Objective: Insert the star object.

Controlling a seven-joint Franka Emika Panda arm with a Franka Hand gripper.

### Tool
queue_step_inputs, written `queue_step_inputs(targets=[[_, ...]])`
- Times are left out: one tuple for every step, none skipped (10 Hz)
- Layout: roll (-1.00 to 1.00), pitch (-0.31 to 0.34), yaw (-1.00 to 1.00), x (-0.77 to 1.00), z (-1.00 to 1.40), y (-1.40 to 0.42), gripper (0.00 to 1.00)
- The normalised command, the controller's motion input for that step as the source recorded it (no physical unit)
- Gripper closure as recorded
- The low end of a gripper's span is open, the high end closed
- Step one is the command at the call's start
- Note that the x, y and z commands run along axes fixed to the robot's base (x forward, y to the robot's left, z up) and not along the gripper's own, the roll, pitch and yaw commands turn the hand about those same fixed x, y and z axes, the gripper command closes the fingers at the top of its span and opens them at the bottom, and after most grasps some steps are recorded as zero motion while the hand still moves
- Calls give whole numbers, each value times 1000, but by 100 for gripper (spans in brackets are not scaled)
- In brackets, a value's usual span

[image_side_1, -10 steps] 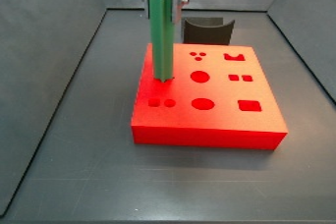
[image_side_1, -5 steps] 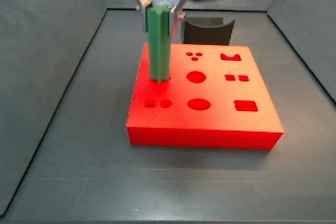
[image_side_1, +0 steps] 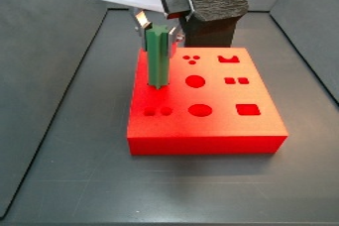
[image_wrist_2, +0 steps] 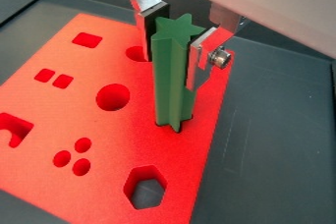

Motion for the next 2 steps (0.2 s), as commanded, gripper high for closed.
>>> queue_step_inputs(targets=[[0, 0, 0, 0, -26, 0, 100], [3, 0, 0, 0, 0, 0, 100]])
